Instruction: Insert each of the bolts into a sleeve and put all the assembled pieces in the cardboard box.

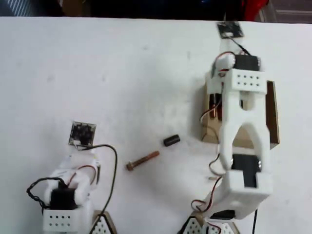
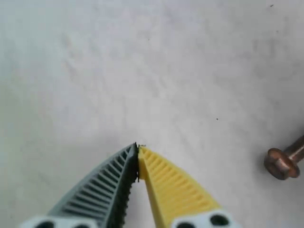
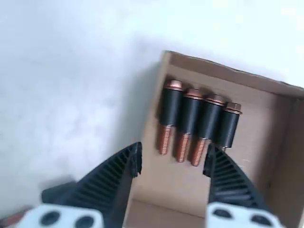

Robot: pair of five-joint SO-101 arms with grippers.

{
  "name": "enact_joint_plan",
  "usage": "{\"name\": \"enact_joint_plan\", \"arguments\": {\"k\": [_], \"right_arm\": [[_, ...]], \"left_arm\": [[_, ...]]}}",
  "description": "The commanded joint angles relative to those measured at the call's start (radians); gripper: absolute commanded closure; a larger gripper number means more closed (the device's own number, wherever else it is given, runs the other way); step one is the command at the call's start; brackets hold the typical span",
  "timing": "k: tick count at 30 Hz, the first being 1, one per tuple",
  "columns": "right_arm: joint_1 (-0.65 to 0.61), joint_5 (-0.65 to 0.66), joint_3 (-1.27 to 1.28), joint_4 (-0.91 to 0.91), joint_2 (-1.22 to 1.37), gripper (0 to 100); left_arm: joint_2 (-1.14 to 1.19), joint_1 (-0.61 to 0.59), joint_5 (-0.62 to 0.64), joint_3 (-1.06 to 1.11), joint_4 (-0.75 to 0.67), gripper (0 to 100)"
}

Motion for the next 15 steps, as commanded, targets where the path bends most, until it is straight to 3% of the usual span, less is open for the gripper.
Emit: {"name": "enact_joint_plan", "arguments": {"k": [1, 8, 15], "right_arm": [[-0.09, 0.014, -0.04, 0.082, -0.124, 81.1], [-0.252, 0.009, -0.04, 0.226, -0.268, 81.1], [-0.332, 0.005, -0.04, 0.315, -0.354, 81.1]], "left_arm": [[-0.007, -0.01, -0.014, -0.002, 0.005, 98], [-0.007, -0.01, -0.014, -0.002, 0.005, 98], [-0.007, -0.01, -0.014, -0.002, 0.005, 98]]}}
